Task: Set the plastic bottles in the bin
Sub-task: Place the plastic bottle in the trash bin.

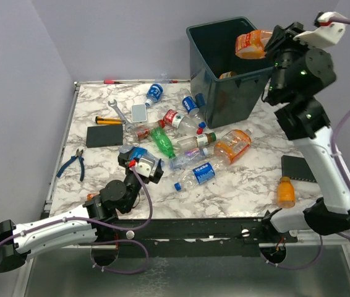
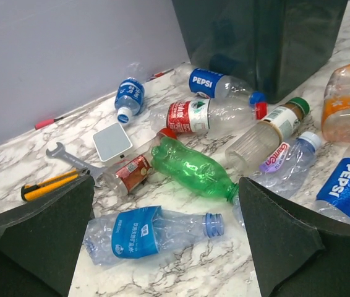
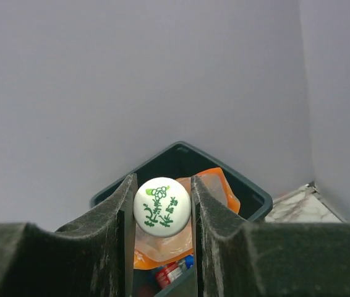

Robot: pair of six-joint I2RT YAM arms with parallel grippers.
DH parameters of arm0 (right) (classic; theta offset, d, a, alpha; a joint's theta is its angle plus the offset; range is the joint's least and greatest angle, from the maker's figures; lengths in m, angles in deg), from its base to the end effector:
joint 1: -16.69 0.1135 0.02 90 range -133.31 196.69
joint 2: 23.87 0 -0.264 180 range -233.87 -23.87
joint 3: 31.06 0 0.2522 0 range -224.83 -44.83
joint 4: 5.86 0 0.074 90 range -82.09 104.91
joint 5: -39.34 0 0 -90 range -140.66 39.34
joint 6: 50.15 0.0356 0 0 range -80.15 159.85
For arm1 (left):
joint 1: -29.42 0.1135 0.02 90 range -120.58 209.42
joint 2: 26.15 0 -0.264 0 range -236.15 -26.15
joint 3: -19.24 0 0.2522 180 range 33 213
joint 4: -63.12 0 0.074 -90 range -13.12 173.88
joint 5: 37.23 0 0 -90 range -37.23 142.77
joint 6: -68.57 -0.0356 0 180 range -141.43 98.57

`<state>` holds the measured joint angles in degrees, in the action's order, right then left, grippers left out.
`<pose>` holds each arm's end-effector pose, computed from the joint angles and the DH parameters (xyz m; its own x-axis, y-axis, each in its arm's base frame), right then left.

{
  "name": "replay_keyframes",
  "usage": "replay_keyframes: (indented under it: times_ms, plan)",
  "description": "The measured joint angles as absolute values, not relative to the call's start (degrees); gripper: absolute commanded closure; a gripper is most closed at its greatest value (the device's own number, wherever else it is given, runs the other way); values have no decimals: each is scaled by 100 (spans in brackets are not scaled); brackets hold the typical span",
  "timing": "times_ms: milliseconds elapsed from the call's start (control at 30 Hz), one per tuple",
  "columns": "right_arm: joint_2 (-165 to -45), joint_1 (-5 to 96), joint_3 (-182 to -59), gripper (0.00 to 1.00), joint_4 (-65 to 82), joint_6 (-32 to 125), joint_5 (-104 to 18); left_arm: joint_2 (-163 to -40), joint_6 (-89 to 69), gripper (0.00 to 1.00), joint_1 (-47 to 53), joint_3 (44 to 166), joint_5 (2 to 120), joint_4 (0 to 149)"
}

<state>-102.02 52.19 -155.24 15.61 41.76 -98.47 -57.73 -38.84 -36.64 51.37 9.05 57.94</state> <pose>0.2025 0.1121 0.5941 0.3435 0.2725 -0.8988 0.1473 0.9295 0.3381 0.0819 -0.1239 0.2641 0.1528 0.1887 -0.9701 0.3519 0.9069 0.2319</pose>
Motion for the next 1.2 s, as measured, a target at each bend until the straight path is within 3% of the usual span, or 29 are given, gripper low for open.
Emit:
replay_keyframes:
  times_ms: [133,267,500,900,933,1033,1067,1200]
  plan:
    - [-10740,4734,-15049,100,435,3959,-9867,-5836,-3904,1,-3664,5137,645,5737]
    - [-11830,4347,-15661,100,-153,3658,-9854,-5836,-3967,1,-3662,5137,477,5610]
    - [-13151,3471,-16271,100,-194,4287,-9172,-5797,-4015,1,-3546,5137,361,5516]
    - [-15102,3348,-18039,98,-214,4582,-8195,-5812,-4011,1,-3314,5135,367,5464]
    - [-15185,3324,-18072,90,-198,4582,-8171,-5816,-4011,1,-3293,5135,367,5462]
    - [-15356,3237,-18074,48,-56,4611,-8046,-5860,-4006,1,-3220,5135,374,5418]
    - [-15384,3230,-18074,40,-2,4641,-7991,-5877,-3998,1,-3199,5135,380,5411]
    - [-15450,3182,-18072,26,158,4812,-7707,-6006,-3932,1,-3096,5132,468,5378]
